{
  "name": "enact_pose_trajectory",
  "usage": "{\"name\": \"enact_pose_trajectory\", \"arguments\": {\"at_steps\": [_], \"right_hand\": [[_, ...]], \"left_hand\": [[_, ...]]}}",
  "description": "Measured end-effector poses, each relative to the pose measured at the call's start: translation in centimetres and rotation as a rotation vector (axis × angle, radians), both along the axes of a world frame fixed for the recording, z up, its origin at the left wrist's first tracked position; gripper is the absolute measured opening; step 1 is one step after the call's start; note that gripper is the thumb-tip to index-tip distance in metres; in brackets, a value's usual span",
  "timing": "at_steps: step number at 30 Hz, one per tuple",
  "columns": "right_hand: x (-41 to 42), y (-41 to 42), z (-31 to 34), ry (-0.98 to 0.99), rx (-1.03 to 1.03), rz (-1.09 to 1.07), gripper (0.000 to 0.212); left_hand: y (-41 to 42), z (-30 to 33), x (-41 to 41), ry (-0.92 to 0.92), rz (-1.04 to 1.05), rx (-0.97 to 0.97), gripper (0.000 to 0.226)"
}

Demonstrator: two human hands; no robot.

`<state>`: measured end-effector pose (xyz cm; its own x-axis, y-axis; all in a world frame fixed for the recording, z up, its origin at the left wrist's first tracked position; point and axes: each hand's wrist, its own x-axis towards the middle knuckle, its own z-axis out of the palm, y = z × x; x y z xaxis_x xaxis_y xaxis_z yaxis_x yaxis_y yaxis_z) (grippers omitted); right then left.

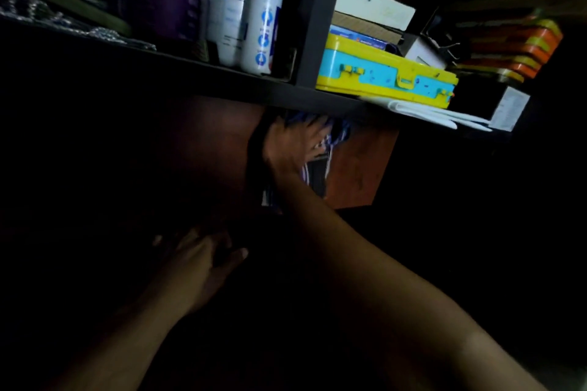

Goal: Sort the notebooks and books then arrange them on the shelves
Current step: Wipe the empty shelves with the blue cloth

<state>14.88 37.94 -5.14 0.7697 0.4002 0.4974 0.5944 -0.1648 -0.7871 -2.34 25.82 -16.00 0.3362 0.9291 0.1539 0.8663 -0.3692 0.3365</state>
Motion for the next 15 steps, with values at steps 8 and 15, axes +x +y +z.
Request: {"name": "enact_pose_trajectory", "arguments": {"at_steps": [8, 15], "right_hand": [[-1.5, 4.4, -10.2, 0.048, 0.108, 0.079, 0.077], [-5.9, -3.2, -2.1, -0.478, -0.173, 0.226, 0.085]], "left_hand": [[0.3, 0.2, -0.2, -0.322, -0.011, -0.126, 0.047], [0.8, -1.1, -0.4, -0.397, -0.058, -0.065, 0.030]]}}
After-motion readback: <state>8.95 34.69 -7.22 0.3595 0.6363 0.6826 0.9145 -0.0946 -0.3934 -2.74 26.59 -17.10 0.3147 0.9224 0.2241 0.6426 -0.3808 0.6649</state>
